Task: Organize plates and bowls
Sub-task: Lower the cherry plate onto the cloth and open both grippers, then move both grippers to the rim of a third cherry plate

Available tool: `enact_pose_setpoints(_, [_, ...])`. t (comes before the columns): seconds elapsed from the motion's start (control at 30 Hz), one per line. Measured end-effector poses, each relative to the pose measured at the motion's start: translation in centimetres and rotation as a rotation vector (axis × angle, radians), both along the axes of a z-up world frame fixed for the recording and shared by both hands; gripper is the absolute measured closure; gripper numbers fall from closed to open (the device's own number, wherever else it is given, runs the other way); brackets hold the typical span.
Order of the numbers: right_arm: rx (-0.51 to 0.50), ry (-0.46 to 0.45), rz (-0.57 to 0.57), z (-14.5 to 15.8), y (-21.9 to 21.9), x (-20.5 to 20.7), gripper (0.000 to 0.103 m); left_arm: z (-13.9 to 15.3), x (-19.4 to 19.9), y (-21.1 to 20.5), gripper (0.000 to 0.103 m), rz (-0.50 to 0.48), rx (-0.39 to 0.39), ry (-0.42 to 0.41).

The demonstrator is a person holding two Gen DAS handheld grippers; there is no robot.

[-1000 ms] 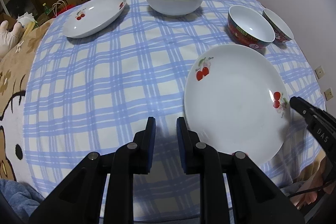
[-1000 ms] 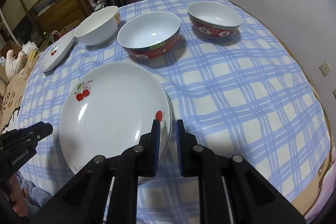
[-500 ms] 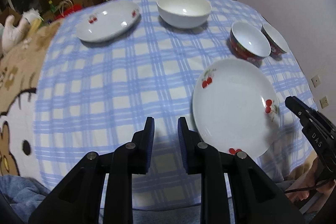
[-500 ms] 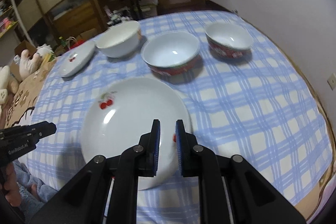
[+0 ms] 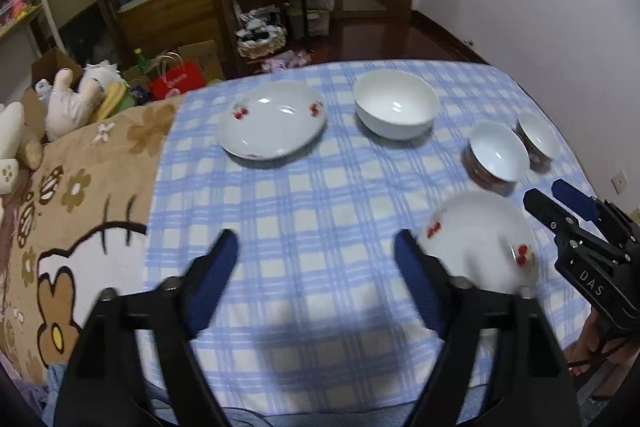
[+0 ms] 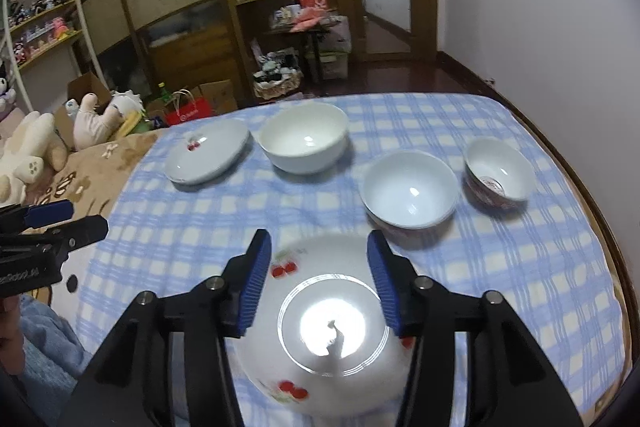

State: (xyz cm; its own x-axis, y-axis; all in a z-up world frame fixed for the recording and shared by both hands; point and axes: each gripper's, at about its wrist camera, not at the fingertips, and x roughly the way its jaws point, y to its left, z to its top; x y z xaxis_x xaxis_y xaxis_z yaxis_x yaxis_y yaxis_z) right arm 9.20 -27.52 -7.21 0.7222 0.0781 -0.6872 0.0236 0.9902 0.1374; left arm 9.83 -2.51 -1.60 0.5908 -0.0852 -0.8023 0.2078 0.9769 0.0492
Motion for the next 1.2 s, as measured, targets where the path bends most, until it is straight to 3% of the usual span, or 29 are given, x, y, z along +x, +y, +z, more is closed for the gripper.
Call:
enact_pose_setpoints(0.07, [0.005,-0.016,0.007,0.5,0.4,0.8,0.028,0.5,0.4,0.3,0.012,0.008,0.018,-0.023])
enact_pose_setpoints(0.13, [0.003,-0.037,0.012,1.3,1.0,2.3,0.012,1.1,1.1,0.9,0.006,0.019,0.032,-0.045])
enact_pose_setpoints(0.23, [0.003,-0.067,0.025,2.1,1.5,4.0,0.002,1.7,2.8,2.3,0.005,0.048,0.04,-0.047])
enact_pose_setpoints(0.37, [-0.002,-0.08,0.051,3.2,2.5,7.2,0.002,2.0,6.0,4.7,0.005,0.091,-0.009,-0.003])
enact_pose_setpoints(0.67, [-0.04,-0.114,0.119,4.5,6.1,14.8,0.002,1.3,13.7,9.4,0.005,0.185,-0.069,0.009])
enact_pose_setpoints(0.8, [-0.056,-0.1,0.146,3.6,8.0,18.4,0.002,0.0,16.7,10.1,0.005,0.203,-0.045,0.0])
enact_pose_setpoints(1.2, [-0.082,-0.052,0.201,-0.2,12.1,25.5,0.007,-5.7,23.0,11.5,0.005,0.254,-0.075,0.056])
